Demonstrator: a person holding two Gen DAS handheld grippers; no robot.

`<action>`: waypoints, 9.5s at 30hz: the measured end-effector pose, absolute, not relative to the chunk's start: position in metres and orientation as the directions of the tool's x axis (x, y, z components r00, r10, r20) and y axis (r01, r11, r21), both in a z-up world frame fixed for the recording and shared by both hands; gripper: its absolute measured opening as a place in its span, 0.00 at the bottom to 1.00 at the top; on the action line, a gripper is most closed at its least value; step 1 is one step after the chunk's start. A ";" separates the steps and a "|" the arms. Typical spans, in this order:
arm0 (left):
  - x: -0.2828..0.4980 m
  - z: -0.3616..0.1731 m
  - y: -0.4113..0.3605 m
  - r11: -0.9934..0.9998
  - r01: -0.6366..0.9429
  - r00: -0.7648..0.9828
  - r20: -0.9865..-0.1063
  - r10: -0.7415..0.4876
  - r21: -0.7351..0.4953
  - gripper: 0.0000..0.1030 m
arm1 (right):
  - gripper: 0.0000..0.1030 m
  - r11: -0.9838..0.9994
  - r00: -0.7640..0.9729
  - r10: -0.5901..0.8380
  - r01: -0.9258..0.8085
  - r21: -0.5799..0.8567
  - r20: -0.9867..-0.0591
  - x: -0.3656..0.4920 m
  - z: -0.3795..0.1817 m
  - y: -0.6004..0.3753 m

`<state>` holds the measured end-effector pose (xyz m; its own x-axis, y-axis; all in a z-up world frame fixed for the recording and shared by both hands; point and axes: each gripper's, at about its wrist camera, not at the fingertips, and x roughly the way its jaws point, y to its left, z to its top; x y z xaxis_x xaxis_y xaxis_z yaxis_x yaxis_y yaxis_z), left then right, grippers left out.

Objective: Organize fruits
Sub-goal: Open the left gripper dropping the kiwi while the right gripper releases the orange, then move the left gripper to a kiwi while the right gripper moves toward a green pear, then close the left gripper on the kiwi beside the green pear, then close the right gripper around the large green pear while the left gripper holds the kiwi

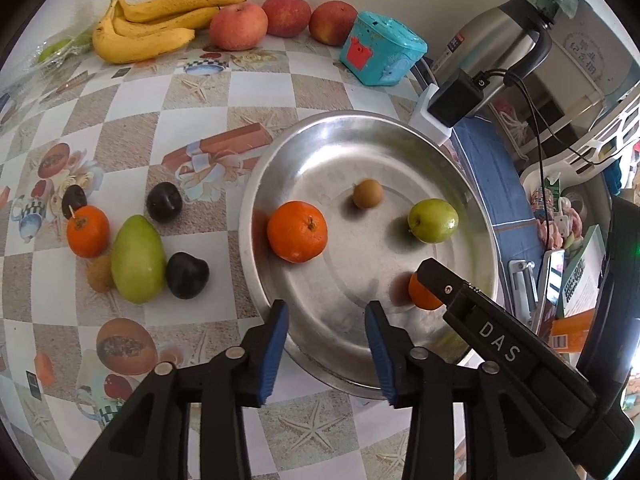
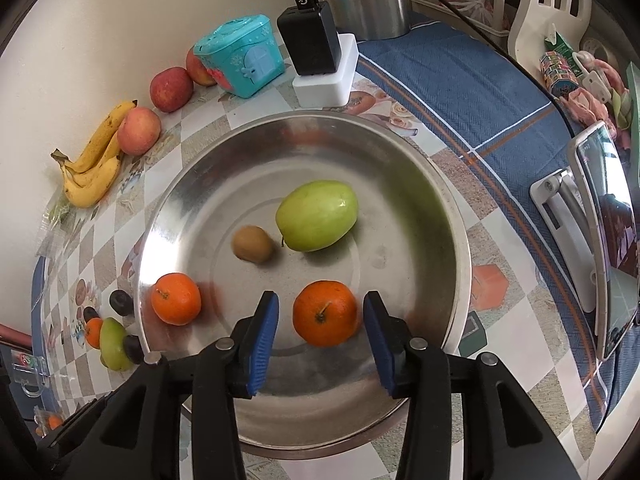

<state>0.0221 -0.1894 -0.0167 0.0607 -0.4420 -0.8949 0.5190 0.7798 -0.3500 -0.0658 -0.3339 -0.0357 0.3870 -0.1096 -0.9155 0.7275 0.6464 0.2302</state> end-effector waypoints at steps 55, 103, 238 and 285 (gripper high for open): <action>0.092 -0.007 -0.031 0.962 0.069 0.246 -0.930 -0.274 -0.265 0.80 | 0.52 0.787 0.453 -0.066 0.571 0.233 -0.889 -0.034 0.003 -0.270; 0.110 -0.040 -0.035 0.960 0.127 0.220 -0.936 -0.274 -0.252 0.83 | 0.84 0.852 0.443 -0.004 0.471 0.229 -0.896 -0.002 -0.021 -0.233; 0.134 -0.063 -0.009 0.905 0.066 0.157 -0.892 -0.424 -0.419 0.26 | 0.25 0.901 0.500 0.129 0.302 0.312 -0.856 0.044 -0.017 -0.184; 0.135 -0.058 0.007 0.909 0.004 0.137 -0.901 -0.412 -0.416 0.26 | 0.53 0.998 0.465 -0.067 0.046 -0.052 -0.883 0.064 -0.041 -0.125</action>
